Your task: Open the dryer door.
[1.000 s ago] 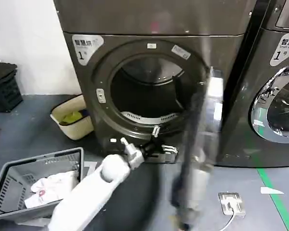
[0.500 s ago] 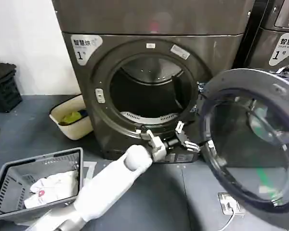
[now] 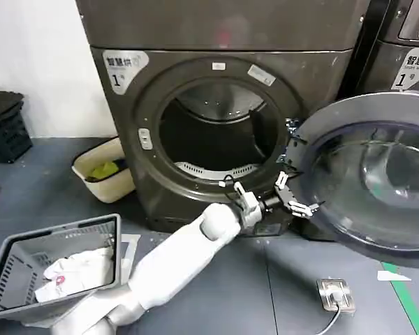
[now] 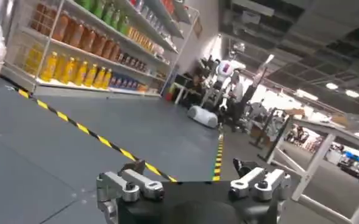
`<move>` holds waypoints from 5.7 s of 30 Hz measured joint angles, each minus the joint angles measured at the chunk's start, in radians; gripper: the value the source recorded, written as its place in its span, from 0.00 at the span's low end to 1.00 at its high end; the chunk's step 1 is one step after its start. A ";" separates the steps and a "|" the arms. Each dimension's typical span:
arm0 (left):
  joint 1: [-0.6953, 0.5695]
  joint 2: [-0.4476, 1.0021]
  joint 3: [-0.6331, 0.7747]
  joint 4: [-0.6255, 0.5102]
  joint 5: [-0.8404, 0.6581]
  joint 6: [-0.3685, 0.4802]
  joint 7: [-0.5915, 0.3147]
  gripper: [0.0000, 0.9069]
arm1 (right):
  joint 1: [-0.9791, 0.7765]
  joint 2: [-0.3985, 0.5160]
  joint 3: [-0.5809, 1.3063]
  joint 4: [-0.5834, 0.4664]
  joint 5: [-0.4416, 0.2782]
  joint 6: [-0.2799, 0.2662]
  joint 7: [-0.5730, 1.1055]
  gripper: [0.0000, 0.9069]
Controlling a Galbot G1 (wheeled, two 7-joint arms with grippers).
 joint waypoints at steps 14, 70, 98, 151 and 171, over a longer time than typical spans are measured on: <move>0.043 0.027 -0.026 -0.059 0.002 0.039 -0.006 1.00 | 0.020 0.000 0.001 -0.006 -0.002 -0.017 0.027 1.00; 0.808 0.459 -1.015 -0.706 -0.674 0.806 -0.780 1.00 | 0.074 -0.031 0.045 -0.137 0.072 0.028 0.061 1.00; 0.799 0.646 -1.194 -0.440 -1.513 0.822 -1.389 1.00 | 0.066 -0.038 -0.004 -0.117 0.099 0.056 0.042 1.00; 0.804 0.747 -1.123 -0.351 -1.767 0.822 -1.523 1.00 | 0.071 -0.022 -0.029 -0.118 0.097 0.091 0.028 1.00; 0.816 0.771 -1.122 -0.383 -1.739 0.822 -1.551 1.00 | 0.075 -0.020 -0.039 -0.126 0.094 0.097 0.024 1.00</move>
